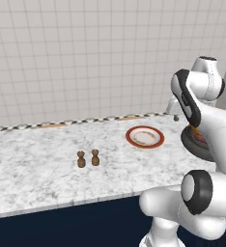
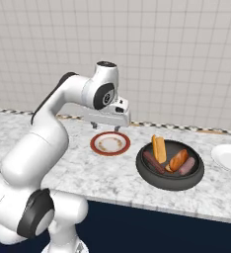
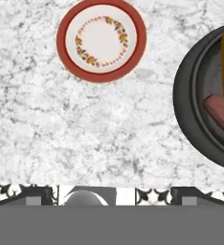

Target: Place one bun and one sausage from the bowl on each plate.

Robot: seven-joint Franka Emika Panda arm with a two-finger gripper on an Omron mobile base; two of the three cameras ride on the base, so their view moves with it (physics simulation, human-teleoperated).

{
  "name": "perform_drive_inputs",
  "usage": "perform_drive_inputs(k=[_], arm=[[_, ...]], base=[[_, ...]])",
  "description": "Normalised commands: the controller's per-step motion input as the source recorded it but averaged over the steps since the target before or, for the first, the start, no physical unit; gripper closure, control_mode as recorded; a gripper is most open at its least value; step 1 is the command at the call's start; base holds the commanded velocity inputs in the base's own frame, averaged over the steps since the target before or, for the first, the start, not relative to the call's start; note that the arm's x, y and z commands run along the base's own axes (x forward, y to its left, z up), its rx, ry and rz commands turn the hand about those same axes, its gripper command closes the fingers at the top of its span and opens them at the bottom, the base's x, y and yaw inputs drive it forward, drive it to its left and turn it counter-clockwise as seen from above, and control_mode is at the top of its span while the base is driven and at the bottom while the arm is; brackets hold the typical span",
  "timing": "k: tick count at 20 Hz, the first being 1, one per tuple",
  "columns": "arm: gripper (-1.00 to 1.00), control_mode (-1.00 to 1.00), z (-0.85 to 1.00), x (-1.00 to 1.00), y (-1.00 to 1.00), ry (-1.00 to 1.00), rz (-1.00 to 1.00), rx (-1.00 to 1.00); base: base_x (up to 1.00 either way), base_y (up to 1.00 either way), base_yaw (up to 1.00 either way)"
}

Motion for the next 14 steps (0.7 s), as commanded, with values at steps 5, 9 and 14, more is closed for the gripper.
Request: perform_drive_inputs(k=[5, 9, 14], arm=[[-1.00, -1.00, -0.43, -0.08, -1.00, 0.01, 0.05, -0.01], [-1.00, -1.00, -0.56, -0.05, -1.00, 0.01, 0.09, -0.04], [-1.00, -1.00, -0.41, 0.04, -0.84, 0.09, 0.20, -0.03]], base=[[0.00, 0.00, 0.00], [0.00, 0.00, 0.00], [0.00, 0.00, 0.00]])
